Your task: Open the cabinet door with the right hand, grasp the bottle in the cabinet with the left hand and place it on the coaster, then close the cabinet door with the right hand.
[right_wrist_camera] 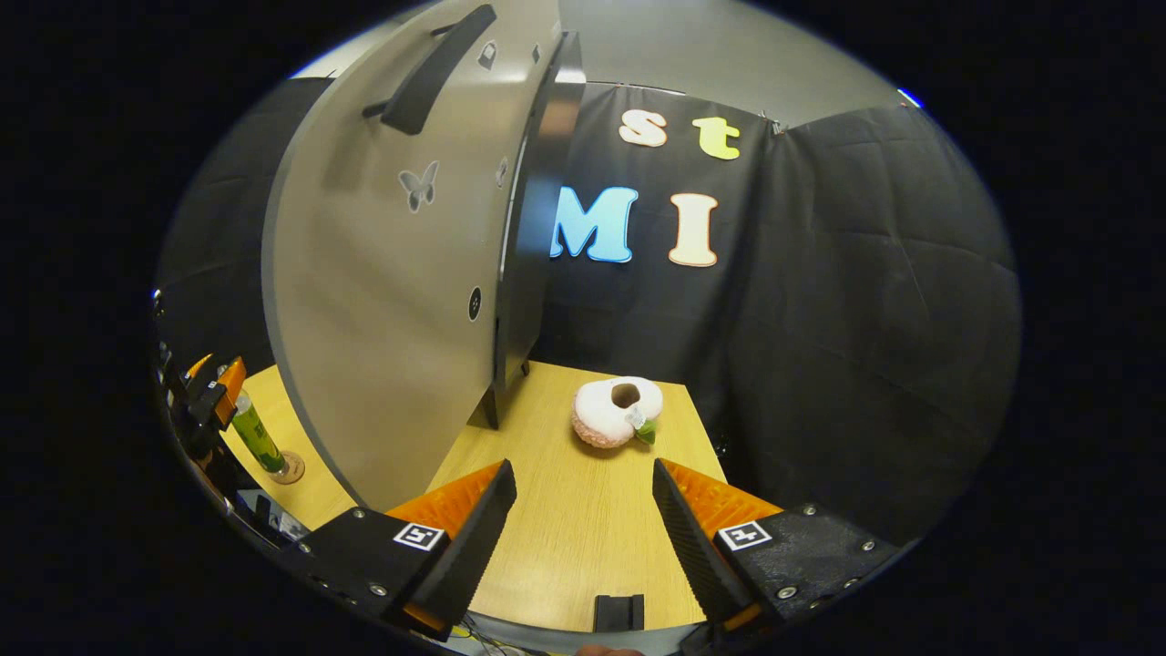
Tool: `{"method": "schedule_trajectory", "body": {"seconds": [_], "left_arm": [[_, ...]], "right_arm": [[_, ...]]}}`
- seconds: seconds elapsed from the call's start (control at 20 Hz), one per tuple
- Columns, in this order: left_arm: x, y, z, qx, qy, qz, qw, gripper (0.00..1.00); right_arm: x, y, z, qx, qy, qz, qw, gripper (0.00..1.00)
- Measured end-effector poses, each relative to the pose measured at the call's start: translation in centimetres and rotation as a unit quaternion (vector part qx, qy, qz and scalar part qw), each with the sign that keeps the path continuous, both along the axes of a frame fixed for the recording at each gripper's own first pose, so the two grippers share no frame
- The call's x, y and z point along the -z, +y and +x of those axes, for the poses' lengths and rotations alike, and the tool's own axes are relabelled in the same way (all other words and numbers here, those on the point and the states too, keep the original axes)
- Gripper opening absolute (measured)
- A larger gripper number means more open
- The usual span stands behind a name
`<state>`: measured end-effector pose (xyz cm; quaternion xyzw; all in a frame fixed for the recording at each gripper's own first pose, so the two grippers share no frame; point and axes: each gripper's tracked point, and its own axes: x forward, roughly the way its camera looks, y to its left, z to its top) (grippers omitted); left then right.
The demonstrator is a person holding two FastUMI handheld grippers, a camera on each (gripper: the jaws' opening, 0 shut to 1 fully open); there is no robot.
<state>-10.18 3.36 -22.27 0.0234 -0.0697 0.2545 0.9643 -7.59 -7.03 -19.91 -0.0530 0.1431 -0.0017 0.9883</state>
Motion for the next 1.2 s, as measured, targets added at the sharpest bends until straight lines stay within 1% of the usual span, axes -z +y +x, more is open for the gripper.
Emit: {"method": "schedule_trajectory", "body": {"seconds": [0.1, 0.2, 0.25, 0.35, 0.4, 0.45, 0.5, 0.55, 0.6, 0.7, 0.8, 0.85, 0.95, 1.0, 1.05, 1.1, 1.15, 1.2], "left_arm": [[-3.4, 0.1, 0.5, 0.003, -0.006, 0.009, 1.0, 0.86], [-6.5, -0.1, 1.3, 0.019, -0.014, 0.002, 1.0, 0.86], [-8.1, -0.4, 1.6, 0.03, -0.015, 0.005, 0.999, 0.86], [-11.8, -1.0, 2.1, 0.049, -0.011, 0.037, 0.998, 0.86], [-13.8, -1.6, 2.4, 0.059, -0.014, 0.052, 0.997, 0.86], [-15.9, -2.2, 2.5, 0.066, -0.019, 0.062, 0.996, 0.86], [-17.3, -2.9, 2.6, 0.079, -0.022, 0.057, 0.995, 0.86], [-18.1, -4.0, 3.4, 0.107, -0.022, 0.04, 0.993, 0.86], [-19.0, -4.7, 3.9, 0.12, -0.019, 0.018, 0.992, 0.86], [-19.8, -4.7, 4.4, 0.13, -0.006, -0.007, 0.991, 0.86], [-19.2, -4.4, 5.2, 0.131, 0.04, -0.015, 0.99, 0.86], [-19.6, -4.7, 5.8, 0.136, 0.054, -0.015, 0.989, 0.86], [-21.1, -4.9, 5.9, 0.14, 0.057, 0.001, 0.989, 0.87], [-22.0, -4.7, 5.4, 0.135, 0.059, 0.01, 0.989, 0.86], [-22.7, -4.2, 4.9, 0.122, 0.066, 0.018, 0.99, 0.89], [-23.7, -4.3, 4.3, 0.119, 0.066, 0.022, 0.99, 0.92], [-24.1, -4.7, 4.1, 0.122, 0.064, 0.021, 0.99, 0.8], [-24.0, -4.8, 4.2, 0.124, 0.063, 0.02, 0.99, 0.86]], "right_arm": [[-0.6, 0.0, 0.4, 0.007, -0.002, 0.026, 1.0, 0.93], [-1.1, -0.2, 0.6, 0.016, 0.004, 0.053, 0.998, 0.94], [-2.0, -0.4, 0.7, 0.022, -0.001, 0.066, 0.998, 0.94], [-3.7, -0.4, 1.0, 0.023, -0.009, 0.073, 0.997, 0.93], [-4.8, -0.3, 1.2, 0.018, -0.018, 0.072, 0.997, 0.94], [-6.2, 0.0, 1.5, 0.011, -0.031, 0.072, 0.997, 0.93], [-7.5, 0.0, 1.8, 0.008, -0.043, 0.067, 0.997, 0.93], [-8.7, -0.3, 1.9, 0.009, -0.052, 0.059, 0.997, 0.93], [-9.9, -0.2, 1.9, 0.008, -0.062, 0.055, 0.997, 0.93], [-12.8, 0.8, 2.1, -0.008, -0.087, 0.07, 0.994, 0.93], [-15.0, 1.7, 2.1, -0.03, -0.103, 0.098, 0.989, 0.94], [-16.0, 2.0, 2.1, -0.038, -0.108, 0.114, 0.987, 0.93], [-17.6, 2.8, 2.1, -0.056, -0.111, 0.148, 0.981, 0.94], [-18.1, 3.6, 2.2, -0.071, -0.111, 0.165, 0.977, 0.94], [-18.5, 4.1, 2.3, -0.08, -0.109, 0.177, 0.975, 0.94], [-18.7, 4.6, 2.2, -0.09, -0.105, 0.187, 0.972, 0.93], [-18.7, 5.7, 2.2, -0.108, -0.1, 0.195, 0.97, 0.92], [-18.6, 5.8, 2.2, -0.11, -0.096, 0.191, 0.971, 0.92]]}}
